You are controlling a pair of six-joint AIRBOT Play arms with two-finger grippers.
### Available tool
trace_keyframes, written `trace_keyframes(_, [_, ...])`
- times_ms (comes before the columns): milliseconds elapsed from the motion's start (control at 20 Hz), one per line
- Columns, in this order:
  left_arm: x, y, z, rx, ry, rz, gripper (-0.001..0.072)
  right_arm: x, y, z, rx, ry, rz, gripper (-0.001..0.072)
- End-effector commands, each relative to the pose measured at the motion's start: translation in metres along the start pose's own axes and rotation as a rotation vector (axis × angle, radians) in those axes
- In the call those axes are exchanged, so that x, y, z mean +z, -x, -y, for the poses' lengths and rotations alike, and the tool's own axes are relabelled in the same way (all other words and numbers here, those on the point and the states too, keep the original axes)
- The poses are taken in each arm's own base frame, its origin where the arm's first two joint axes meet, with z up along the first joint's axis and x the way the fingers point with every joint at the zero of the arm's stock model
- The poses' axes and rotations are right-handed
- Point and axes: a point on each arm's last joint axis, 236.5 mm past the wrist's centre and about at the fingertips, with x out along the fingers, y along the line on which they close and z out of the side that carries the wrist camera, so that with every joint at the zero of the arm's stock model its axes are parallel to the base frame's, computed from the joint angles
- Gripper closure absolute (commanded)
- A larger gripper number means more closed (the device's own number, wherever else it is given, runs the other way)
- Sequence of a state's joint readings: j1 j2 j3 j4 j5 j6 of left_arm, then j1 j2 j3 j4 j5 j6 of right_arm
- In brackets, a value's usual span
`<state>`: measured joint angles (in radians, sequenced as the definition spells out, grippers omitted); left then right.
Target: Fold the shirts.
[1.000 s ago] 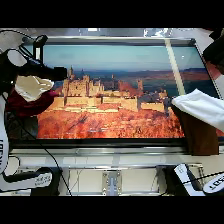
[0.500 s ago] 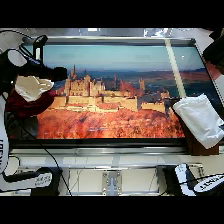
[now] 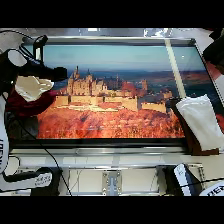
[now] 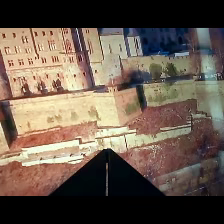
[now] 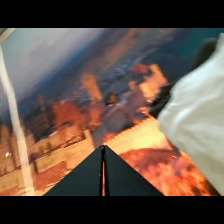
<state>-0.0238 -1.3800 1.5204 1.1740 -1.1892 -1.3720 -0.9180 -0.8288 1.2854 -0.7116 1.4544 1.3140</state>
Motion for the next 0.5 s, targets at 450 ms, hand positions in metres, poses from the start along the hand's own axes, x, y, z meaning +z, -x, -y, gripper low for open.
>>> trace_keyframes(450, [-0.003,0.000,0.000,-0.002,0.001,-0.012,0.0693,-0.073,-0.060,-0.114,0.214,0.448,-0.251,0.0702])
